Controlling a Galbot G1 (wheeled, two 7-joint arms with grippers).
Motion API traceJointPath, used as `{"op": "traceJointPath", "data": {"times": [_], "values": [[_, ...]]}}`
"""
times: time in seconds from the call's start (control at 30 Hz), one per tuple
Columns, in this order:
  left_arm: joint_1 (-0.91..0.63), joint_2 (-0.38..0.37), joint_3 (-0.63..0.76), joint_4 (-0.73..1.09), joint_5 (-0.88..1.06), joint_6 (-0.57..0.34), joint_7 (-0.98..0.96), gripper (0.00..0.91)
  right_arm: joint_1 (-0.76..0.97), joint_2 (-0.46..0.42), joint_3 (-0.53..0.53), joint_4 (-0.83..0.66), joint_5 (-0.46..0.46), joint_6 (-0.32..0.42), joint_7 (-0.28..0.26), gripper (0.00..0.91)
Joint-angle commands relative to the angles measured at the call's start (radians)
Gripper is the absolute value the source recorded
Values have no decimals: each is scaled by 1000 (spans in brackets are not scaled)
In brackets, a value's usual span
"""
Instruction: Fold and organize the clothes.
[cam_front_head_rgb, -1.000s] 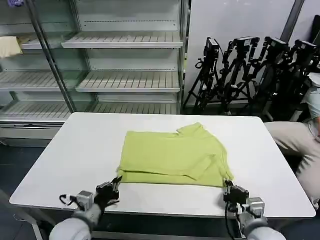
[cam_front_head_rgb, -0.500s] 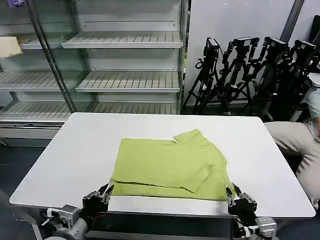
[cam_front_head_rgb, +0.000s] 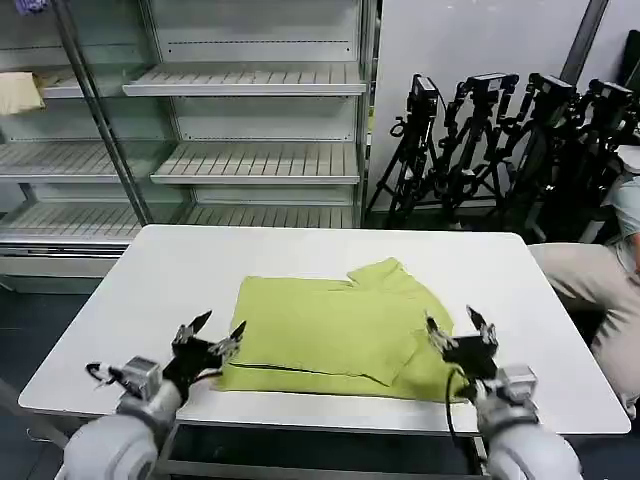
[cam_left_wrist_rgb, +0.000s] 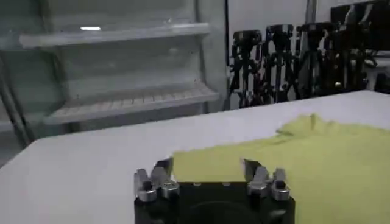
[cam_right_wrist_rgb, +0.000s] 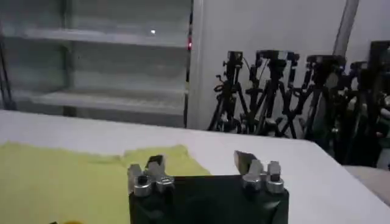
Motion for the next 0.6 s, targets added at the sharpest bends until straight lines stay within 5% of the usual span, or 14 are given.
{"op": "traceJointPath", "data": {"times": [0.03,0.6], "values": [[-326,-12,173,261,-16,1,1,907,348,24,-141,-341,29,-1,22,907],[-504,-21,242,603,-55,1,36,907,560,148,-202,-683,92,-1,41,907]]}}
